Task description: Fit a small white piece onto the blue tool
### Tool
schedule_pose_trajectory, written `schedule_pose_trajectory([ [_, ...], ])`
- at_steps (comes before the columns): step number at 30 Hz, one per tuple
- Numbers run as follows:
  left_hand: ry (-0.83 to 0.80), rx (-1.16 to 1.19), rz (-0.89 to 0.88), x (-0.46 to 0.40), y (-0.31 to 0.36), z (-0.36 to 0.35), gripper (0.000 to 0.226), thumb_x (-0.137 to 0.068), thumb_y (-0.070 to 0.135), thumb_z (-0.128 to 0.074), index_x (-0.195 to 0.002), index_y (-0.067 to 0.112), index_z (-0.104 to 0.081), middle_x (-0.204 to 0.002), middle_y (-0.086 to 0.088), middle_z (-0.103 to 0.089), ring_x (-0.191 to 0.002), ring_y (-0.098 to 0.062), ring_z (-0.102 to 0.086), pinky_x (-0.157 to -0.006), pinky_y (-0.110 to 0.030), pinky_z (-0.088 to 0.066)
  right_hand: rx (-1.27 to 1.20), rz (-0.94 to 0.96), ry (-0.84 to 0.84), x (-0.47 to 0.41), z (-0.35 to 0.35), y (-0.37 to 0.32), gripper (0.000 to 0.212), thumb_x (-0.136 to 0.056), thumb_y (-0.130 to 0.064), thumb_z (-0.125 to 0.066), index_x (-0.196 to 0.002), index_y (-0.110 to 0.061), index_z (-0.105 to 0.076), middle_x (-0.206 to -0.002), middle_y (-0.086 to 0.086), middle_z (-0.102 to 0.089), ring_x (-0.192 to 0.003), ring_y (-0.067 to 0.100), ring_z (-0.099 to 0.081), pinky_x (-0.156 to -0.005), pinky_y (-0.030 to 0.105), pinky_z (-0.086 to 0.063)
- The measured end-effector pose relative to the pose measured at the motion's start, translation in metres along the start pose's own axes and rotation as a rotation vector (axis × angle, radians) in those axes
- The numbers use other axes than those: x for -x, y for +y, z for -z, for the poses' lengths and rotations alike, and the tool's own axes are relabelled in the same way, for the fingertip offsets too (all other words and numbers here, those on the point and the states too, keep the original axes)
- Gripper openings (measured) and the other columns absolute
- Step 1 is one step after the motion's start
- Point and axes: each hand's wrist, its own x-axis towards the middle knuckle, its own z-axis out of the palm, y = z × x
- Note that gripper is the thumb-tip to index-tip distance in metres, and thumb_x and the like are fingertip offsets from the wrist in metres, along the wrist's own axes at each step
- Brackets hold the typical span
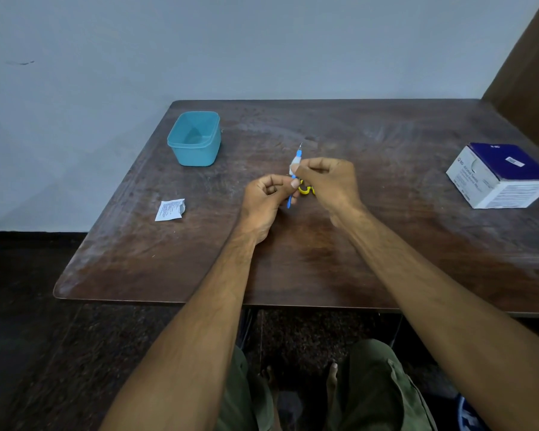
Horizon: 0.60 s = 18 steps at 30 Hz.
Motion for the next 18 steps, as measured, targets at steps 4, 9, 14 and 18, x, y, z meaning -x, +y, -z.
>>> schedule_pose_trajectory([
  [4, 0.011, -0.01, 0.004, 0.0, -0.001, -0.001, 0.007, -0.085, 0.006, -0.069, -0.079, 0.005, -0.066, -0.062, 0.002, -0.068, -0.055, -0.006, -0.059, -0.054, -0.015, -0.046, 0.038, 0.017, 0.033, 0.001, 0.003, -0.008, 0.009, -0.082, -0.016, -0.074, -0.074, -0.011, -0.074, -0.062, 0.003, -0.065, -0.054, 0.012, -0.054, -0.05, 0.022, -0.044],
  [9, 0.021, -0.008, 0.001, 0.0, -0.001, 0.0, 0.006, -0.085, 0.007, -0.07, -0.081, 0.004, -0.066, -0.062, 0.003, -0.068, -0.055, -0.005, -0.06, -0.056, -0.015, -0.046, -0.001, 0.045, 0.077, -0.001, -0.001, -0.018, 0.017, -0.083, -0.015, -0.073, -0.067, -0.021, -0.069, -0.06, -0.003, -0.063, -0.057, 0.011, -0.054, -0.052, 0.024, -0.044],
  [14, 0.018, -0.01, 0.0, 0.0, -0.001, 0.001, 0.006, -0.085, 0.006, -0.07, -0.08, 0.004, -0.066, -0.063, 0.0, -0.068, -0.056, -0.007, -0.059, -0.055, -0.017, -0.047, 0.052, -0.002, 0.001, 0.005, 0.004, -0.004, 0.01, -0.082, -0.019, -0.073, -0.074, -0.013, -0.073, -0.064, 0.003, -0.066, -0.056, 0.011, -0.053, -0.05, 0.019, -0.042],
  [18, 0.022, -0.021, 0.007, 0.0, -0.001, -0.001, 0.006, -0.085, 0.009, -0.07, -0.081, 0.007, -0.067, -0.064, 0.002, -0.069, -0.057, -0.007, -0.061, -0.058, -0.017, -0.048, 0.016, 0.016, 0.037, -0.002, 0.006, -0.014, 0.012, -0.082, -0.018, -0.074, -0.07, -0.015, -0.073, -0.063, 0.002, -0.066, -0.061, 0.016, -0.059, -0.056, 0.027, -0.047],
])
